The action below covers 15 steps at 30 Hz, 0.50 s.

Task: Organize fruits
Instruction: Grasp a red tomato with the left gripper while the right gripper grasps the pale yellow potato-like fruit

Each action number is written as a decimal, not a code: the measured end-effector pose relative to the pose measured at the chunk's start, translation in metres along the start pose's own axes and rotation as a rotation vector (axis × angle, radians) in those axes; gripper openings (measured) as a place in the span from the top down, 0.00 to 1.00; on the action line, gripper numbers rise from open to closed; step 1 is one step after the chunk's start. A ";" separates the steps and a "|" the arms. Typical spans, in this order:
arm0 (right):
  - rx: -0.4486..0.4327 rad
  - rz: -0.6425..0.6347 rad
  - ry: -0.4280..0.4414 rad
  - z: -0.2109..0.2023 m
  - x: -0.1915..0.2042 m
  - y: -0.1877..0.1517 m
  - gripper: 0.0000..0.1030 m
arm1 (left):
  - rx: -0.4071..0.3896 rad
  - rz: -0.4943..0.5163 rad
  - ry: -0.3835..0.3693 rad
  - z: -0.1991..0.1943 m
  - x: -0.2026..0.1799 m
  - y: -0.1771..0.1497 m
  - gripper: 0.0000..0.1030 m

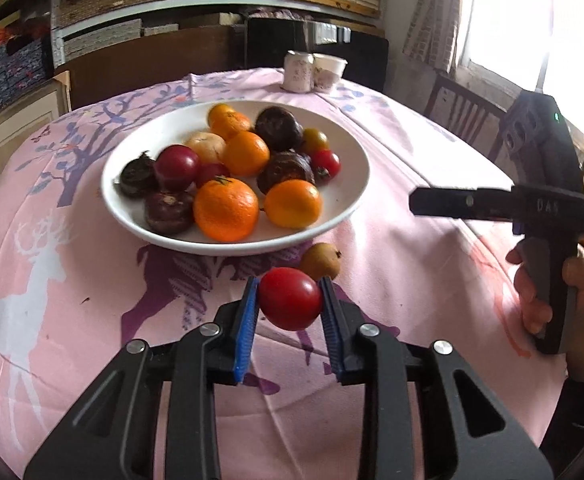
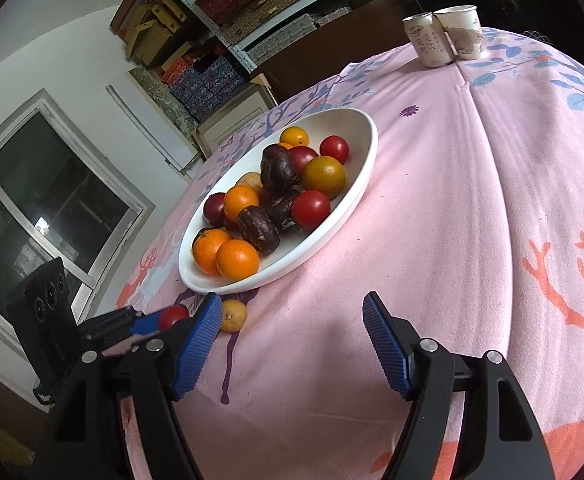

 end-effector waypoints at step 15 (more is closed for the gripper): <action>0.121 -0.306 -0.234 0.071 0.078 -0.041 0.41 | 0.003 -0.143 0.068 -0.008 0.039 -0.014 0.71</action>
Point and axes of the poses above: each gripper's, at about its wrist camera, not at the fingertips, and z roughly the way its jaws point, x to its left, y to its top, the point moved 4 cm from there along z, roughly the way its jaws point, and after that the axes turned 15 degrees about z, right-handed, at the moved point
